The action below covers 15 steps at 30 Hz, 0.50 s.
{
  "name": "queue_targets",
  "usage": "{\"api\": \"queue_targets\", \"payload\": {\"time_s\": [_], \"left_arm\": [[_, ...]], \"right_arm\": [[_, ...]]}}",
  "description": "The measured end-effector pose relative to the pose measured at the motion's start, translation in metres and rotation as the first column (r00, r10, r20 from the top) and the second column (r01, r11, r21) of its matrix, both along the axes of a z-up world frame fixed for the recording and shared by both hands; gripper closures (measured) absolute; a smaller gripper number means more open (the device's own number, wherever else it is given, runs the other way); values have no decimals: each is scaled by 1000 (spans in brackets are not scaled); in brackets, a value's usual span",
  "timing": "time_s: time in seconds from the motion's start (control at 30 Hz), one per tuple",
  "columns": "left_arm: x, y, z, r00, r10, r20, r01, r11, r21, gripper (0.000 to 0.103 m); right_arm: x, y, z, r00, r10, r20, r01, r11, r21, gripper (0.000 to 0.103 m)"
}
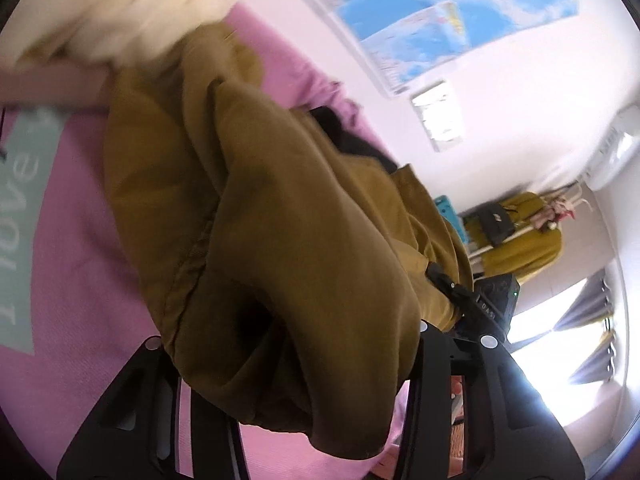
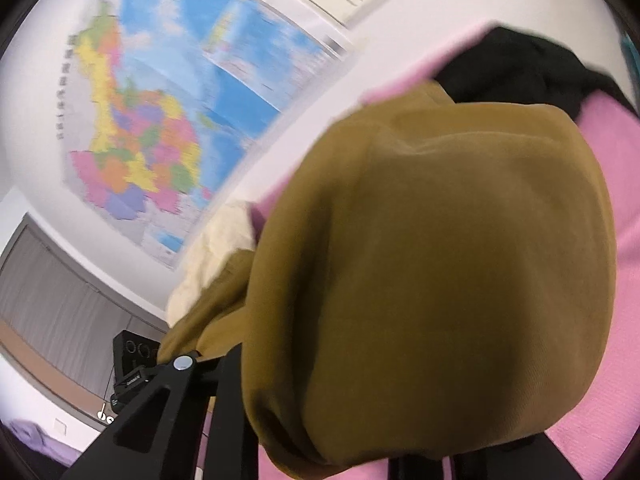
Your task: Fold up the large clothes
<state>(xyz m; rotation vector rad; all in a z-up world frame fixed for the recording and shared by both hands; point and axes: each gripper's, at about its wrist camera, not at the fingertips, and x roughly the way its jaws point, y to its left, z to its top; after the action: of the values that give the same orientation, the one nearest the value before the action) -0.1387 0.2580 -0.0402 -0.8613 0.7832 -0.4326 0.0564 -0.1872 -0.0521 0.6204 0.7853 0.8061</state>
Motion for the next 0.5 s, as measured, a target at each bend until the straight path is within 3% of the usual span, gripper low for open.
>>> {"api": "queue_targets", "payload": {"time_s": [0.2,0.5], "left_arm": [[-9,4,55,991,-16,130,12,999,33,61],[-23,36,146,953,11,302,-51,991,124,61]], "right_arm": [[-15,4,63,987,23,160,-25,1000,7,84],[-16,35,144,937,75,343,-104,992,68,84]]}}
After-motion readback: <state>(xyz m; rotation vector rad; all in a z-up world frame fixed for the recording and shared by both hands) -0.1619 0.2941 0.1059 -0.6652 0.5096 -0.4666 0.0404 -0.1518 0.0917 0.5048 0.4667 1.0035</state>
